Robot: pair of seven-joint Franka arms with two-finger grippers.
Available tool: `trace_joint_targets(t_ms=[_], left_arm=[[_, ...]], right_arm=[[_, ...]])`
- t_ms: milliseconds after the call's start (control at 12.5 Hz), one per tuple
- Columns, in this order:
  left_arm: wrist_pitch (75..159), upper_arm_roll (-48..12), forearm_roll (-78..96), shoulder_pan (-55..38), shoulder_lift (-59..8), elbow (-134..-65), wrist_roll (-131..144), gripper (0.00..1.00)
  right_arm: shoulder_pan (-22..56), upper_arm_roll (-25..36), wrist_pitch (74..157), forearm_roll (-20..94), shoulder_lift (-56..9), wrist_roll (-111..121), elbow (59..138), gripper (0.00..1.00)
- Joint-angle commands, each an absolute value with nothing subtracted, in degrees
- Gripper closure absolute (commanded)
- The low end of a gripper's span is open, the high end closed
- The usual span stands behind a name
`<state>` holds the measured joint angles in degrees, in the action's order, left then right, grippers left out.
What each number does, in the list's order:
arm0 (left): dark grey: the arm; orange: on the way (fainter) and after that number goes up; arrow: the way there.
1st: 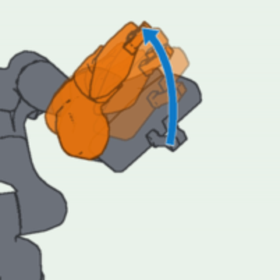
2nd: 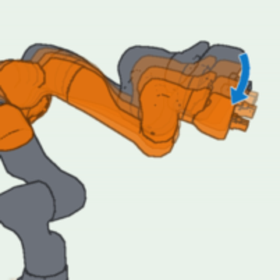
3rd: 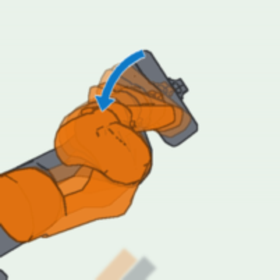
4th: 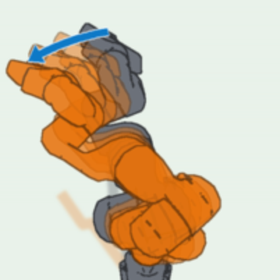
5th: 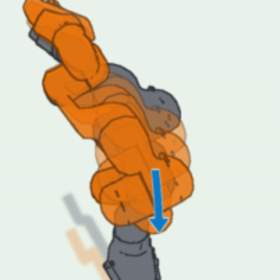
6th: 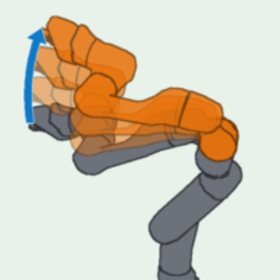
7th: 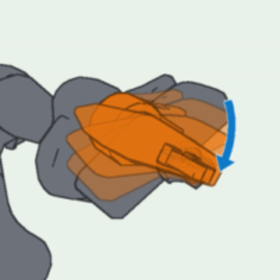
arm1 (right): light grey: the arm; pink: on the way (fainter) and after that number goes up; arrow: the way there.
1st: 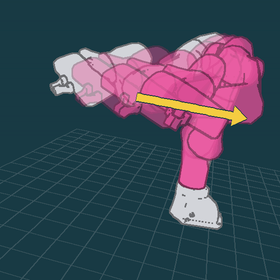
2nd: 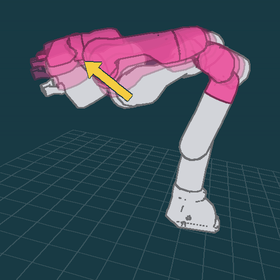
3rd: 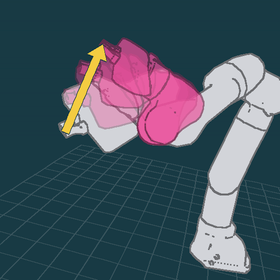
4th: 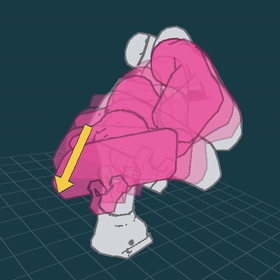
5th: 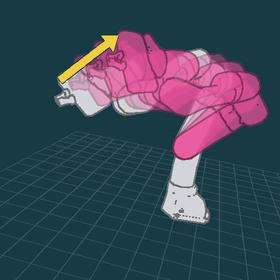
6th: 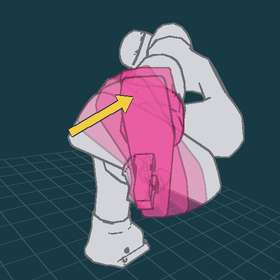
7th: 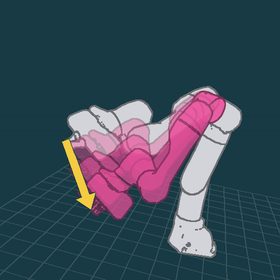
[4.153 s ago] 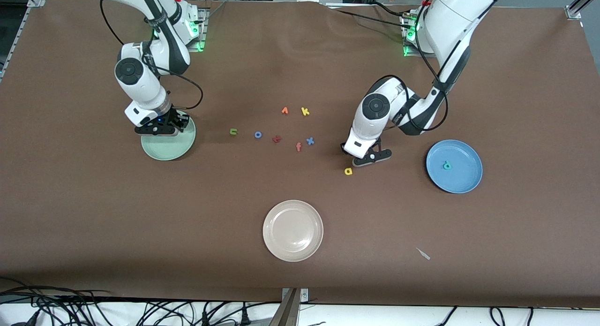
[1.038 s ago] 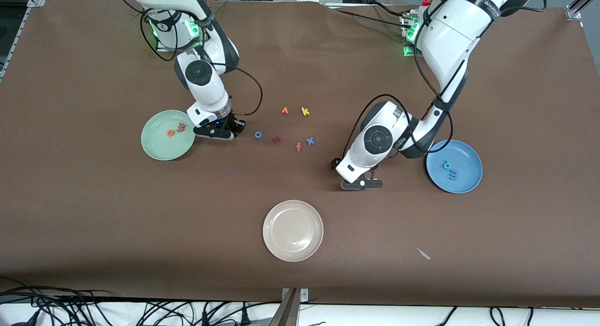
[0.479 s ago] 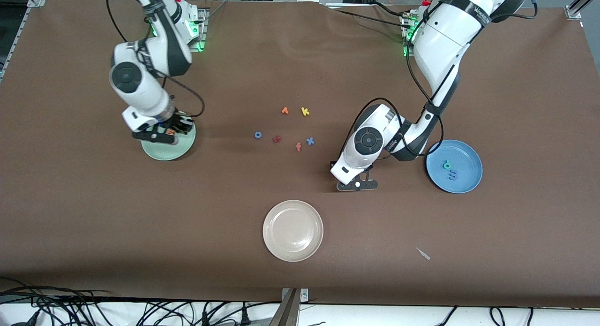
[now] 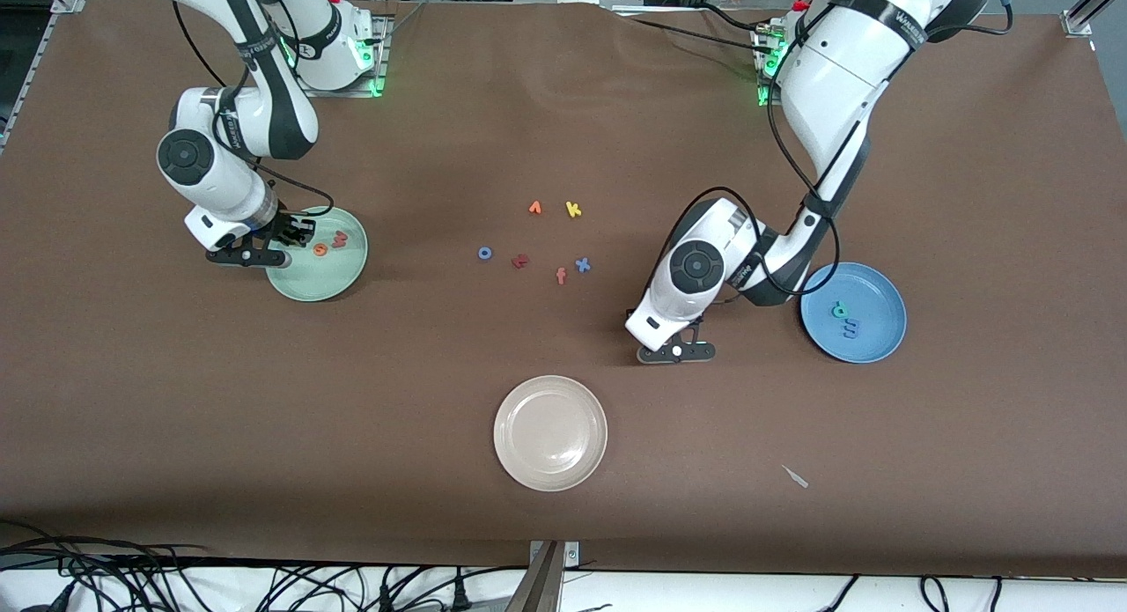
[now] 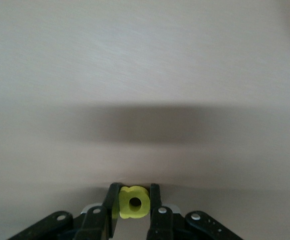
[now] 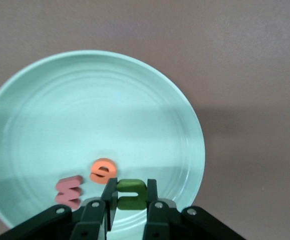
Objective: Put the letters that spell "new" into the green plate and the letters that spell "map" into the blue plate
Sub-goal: 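Place the u on the green plate while the left gripper grasps the yellow d, then place the yellow d on the blue plate with the left gripper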
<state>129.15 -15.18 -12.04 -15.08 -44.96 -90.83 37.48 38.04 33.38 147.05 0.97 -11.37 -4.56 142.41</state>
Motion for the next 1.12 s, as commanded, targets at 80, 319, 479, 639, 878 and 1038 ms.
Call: trace_joint_targets(t_ms=[80,319,479,639,878,1038], left_arm=[[114.64,-16.96,-9.68,-6.96,-39.65,-88.95,21.15,1.00],[102.96,-16.96,-10.11,0.32,-37.36,-89.21,2.89,1.00],[100.38,-16.53,-10.81,5.51,-37.35,-89.56,-8.56,1.00],[100.55,-16.52,-14.30,9.56,-38.31,-90.00,-16.58,1.00],[100.28,-16.52,-15.12,12.91,-40.34,-89.57,-24.15,0.00],[97.40,-16.52,-15.29,13.45,-38.85,-87.99,-24.26,0.00]], right_arm=[[38.32,33.57,147.92,1.23,-10.91,-3.60,142.91,0.03],[38.32,34.54,144.51,1.32,-6.35,-3.86,142.21,0.01],[38.32,34.72,143.96,1.32,-3.35,-3.52,140.89,0.01],[38.32,34.80,143.96,1.32,-1.06,-3.77,139.05,0.01],[38.32,35.85,140.48,1.06,0.53,-3.09,131.26,0.00],[38.94,36.48,124.89,0.79,0.00,-3.16,120.73,0.00]])
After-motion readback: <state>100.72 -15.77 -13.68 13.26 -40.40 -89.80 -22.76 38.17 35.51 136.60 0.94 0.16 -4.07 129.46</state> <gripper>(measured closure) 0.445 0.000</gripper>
